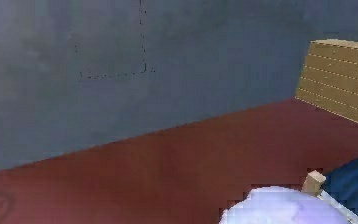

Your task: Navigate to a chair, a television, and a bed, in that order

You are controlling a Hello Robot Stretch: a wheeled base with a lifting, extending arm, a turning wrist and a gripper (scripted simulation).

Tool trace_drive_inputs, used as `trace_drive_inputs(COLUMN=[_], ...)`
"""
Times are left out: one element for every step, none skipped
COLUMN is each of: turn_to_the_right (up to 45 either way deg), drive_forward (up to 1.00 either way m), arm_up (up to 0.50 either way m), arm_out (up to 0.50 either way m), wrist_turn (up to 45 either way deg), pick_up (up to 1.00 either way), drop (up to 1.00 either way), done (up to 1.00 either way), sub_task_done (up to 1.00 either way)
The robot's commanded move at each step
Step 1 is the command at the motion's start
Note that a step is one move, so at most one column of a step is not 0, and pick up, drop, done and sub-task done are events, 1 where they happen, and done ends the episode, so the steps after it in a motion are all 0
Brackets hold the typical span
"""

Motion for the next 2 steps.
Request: trace_drive_inputs(turn_to_the_right=[0.0, 45.0], drive_forward=[0.90, 0.00], arm_up=[0.00, 0.00], arm_out=[0.00, 0.00], wrist_turn=[0.0, 0.0], pick_up=[0.00, 0.00], drop=[0.00, 0.00], done=[0.00, 0.00], sub_task_done=[0.00, 0.00])
